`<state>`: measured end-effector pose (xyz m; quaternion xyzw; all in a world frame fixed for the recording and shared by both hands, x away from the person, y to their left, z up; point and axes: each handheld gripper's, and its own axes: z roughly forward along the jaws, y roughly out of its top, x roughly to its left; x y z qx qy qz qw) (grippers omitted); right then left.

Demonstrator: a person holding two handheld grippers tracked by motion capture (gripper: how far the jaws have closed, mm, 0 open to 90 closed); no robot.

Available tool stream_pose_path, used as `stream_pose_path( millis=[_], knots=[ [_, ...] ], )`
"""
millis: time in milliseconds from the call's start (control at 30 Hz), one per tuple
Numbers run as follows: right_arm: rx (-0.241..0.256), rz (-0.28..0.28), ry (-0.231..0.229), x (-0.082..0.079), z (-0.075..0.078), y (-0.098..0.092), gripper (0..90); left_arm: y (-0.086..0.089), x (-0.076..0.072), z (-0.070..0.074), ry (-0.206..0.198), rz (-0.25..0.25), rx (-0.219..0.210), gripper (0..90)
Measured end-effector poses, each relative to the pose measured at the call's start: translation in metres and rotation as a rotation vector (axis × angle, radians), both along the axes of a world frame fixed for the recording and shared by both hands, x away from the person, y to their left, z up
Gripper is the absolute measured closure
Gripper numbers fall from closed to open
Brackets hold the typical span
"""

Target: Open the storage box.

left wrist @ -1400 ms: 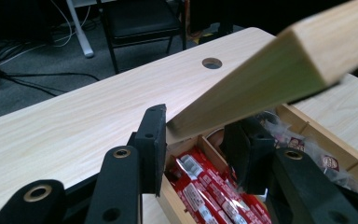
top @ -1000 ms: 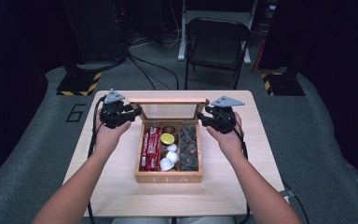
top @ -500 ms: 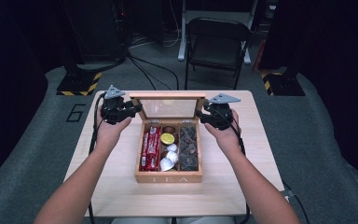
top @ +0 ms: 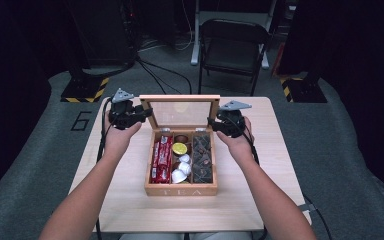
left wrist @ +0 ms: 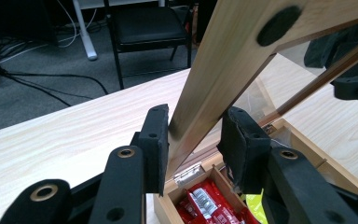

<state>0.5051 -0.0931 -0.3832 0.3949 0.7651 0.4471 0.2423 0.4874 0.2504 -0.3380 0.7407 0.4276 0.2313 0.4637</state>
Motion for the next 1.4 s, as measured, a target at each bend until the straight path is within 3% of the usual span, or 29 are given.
stream_pose_path(
  millis=[400,800,1300,1400],
  knots=[
    [0.003,-0.014,0.003,0.007,-0.006,0.001,61.6,0.000,0.006,0.002,0.010,0.006,-0.007,62.6],
    [0.004,-0.026,-0.010,0.008,-0.009,0.002,64.2,-0.001,0.007,0.001,-0.006,0.007,-0.013,62.1],
    [0.004,-0.034,-0.008,0.011,-0.008,0.002,64.3,-0.001,0.017,-0.024,0.020,0.006,0.002,60.2],
    [0.008,-0.038,-0.010,0.012,-0.008,0.002,64.4,-0.002,0.019,-0.028,0.006,0.010,0.004,60.2]
  ],
)
